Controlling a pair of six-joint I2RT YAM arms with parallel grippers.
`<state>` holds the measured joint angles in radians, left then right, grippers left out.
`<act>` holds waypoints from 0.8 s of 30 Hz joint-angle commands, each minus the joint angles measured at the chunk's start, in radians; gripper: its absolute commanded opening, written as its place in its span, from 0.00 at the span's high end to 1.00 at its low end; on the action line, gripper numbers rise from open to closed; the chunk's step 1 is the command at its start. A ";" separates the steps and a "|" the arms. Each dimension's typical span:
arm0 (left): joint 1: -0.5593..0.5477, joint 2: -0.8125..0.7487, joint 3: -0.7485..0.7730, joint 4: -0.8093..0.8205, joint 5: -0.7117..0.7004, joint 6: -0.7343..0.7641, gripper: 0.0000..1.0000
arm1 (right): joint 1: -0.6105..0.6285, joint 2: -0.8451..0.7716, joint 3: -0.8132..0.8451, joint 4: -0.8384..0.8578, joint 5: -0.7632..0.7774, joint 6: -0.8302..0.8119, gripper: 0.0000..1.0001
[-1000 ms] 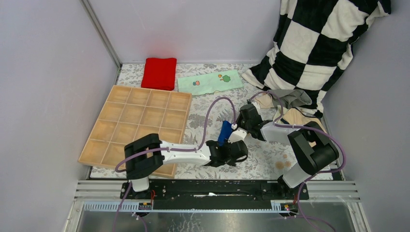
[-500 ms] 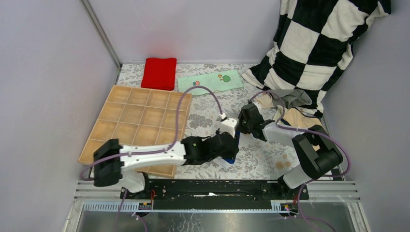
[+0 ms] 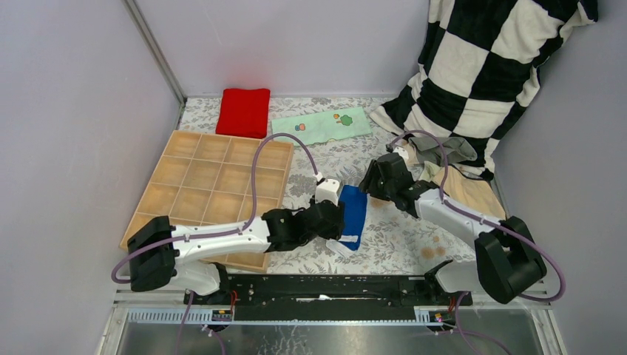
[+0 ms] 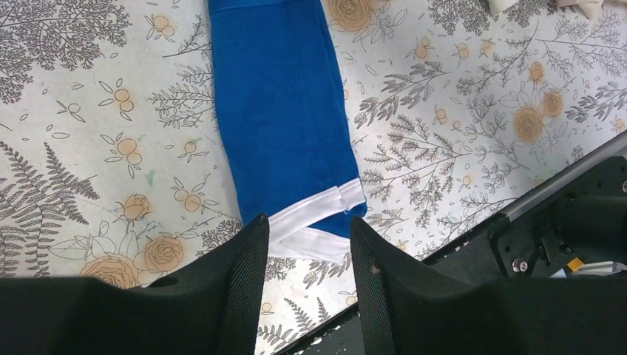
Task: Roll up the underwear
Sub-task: Fold the underwear at the center of the board.
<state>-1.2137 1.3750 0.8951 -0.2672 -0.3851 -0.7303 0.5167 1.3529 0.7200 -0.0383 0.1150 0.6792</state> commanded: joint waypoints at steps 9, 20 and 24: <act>0.048 0.041 -0.040 0.086 0.005 -0.042 0.50 | -0.004 0.037 0.040 -0.069 0.008 -0.064 0.43; 0.049 0.053 -0.091 0.107 0.028 -0.065 0.49 | -0.005 0.178 0.041 -0.035 0.039 -0.060 0.50; 0.049 0.060 -0.099 0.109 0.036 -0.070 0.49 | -0.005 0.179 0.042 -0.045 0.034 -0.062 0.56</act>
<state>-1.1698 1.4250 0.8143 -0.2131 -0.3553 -0.7849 0.5163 1.5307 0.7364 -0.0910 0.1230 0.6312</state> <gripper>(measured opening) 0.504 0.454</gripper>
